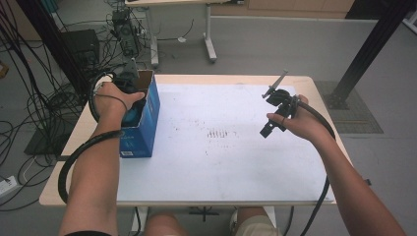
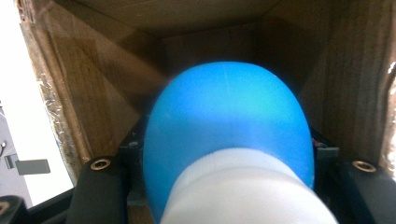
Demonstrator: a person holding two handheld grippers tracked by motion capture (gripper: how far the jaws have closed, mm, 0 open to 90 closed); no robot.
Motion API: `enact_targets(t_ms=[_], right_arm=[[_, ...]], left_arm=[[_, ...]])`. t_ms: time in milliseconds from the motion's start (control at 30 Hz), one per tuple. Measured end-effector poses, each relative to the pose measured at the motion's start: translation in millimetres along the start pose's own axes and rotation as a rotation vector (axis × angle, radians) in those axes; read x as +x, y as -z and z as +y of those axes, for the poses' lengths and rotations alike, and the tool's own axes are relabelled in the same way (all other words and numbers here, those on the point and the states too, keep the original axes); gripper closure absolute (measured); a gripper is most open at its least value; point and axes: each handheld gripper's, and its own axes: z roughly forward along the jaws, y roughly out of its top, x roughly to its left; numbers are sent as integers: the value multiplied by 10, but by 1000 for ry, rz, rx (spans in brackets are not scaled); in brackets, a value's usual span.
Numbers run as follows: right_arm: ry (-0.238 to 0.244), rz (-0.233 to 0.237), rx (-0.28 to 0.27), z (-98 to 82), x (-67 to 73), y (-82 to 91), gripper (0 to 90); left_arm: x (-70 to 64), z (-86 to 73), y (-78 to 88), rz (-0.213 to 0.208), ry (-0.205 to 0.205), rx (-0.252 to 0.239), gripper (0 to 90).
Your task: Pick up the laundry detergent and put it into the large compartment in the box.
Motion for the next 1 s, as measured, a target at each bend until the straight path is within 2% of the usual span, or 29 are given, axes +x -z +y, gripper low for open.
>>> enact_targets(t_ms=[1000], right_arm=[[2, 5, 4, 15, 6, -39, 54]], left_arm=[[14, -10, 0, -5, -2, -5, 372]])
